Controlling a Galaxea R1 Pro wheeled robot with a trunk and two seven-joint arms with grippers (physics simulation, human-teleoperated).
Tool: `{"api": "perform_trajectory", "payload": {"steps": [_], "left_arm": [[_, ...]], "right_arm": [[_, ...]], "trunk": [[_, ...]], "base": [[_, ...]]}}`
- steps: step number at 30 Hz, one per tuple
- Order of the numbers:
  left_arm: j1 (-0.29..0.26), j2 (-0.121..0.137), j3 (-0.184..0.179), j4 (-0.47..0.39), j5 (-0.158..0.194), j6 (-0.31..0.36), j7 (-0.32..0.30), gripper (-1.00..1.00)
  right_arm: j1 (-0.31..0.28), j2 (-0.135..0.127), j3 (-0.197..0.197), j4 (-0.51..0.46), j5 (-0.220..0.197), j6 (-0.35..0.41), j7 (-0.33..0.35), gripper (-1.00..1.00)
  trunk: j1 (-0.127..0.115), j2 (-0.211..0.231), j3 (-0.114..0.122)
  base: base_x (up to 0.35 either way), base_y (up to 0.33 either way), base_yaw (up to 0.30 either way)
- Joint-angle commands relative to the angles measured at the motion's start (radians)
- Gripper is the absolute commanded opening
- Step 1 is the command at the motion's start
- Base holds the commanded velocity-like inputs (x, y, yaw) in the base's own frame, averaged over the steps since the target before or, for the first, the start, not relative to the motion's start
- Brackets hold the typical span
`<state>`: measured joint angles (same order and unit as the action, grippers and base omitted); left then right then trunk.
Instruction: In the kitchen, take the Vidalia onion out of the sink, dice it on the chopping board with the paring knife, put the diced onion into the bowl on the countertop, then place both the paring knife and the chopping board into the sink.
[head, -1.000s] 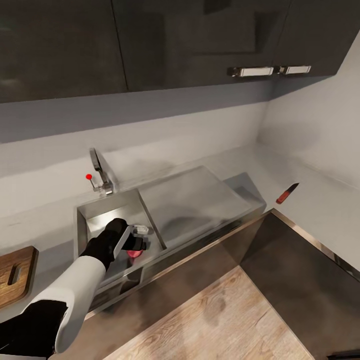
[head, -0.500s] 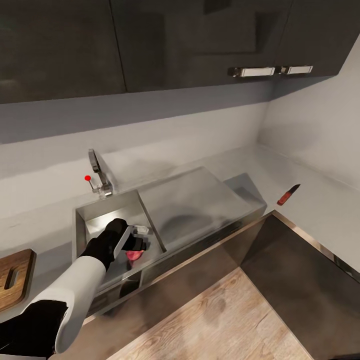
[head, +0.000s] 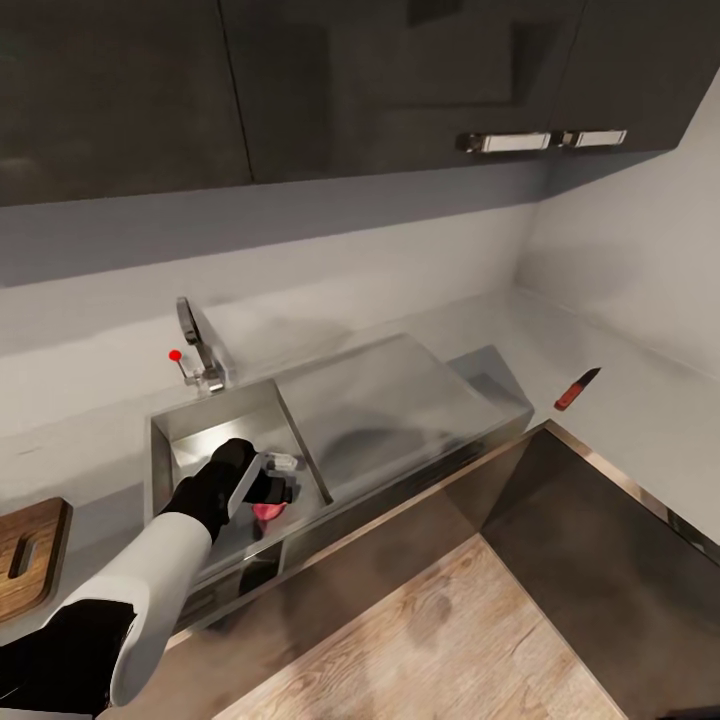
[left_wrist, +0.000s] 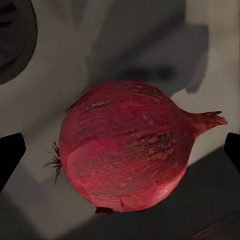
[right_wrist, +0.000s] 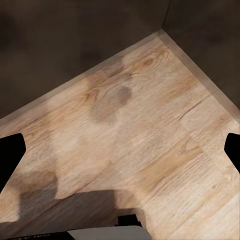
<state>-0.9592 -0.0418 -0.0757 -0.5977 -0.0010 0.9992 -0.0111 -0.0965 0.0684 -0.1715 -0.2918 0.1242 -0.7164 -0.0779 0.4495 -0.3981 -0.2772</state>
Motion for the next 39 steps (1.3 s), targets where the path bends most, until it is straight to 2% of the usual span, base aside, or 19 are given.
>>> {"api": "perform_trajectory", "payload": {"steps": [1,26,27,39], "left_arm": [[0.000,0.000,-0.003,-0.001,-0.001,0.004,-0.001,1.00],[0.000,0.000,-0.004,0.001,-0.002,-0.009,-0.001,1.00],[0.000,0.000,-0.004,0.000,-0.002,-0.011,-0.001,-1.00],[0.000,0.000,-0.004,0.000,-0.002,-0.013,-0.001,-1.00]], "right_arm": [[-0.001,0.001,-0.003,0.000,0.011,-0.002,-0.008,1.00],[0.000,0.001,-0.003,0.000,0.011,-0.001,-0.007,1.00],[0.000,0.001,-0.003,0.000,0.011,-0.001,-0.008,1.00],[0.000,0.001,-0.003,0.000,0.011,-0.004,-0.008,1.00]], "trunk": [[0.001,-0.002,-0.003],[0.001,-0.002,-0.018],[0.001,-0.002,-0.018],[0.001,-0.002,-0.014]], "base": [[0.000,0.000,0.000],[0.000,0.000,0.000],[0.000,0.000,0.000],[0.000,0.000,0.000]]}}
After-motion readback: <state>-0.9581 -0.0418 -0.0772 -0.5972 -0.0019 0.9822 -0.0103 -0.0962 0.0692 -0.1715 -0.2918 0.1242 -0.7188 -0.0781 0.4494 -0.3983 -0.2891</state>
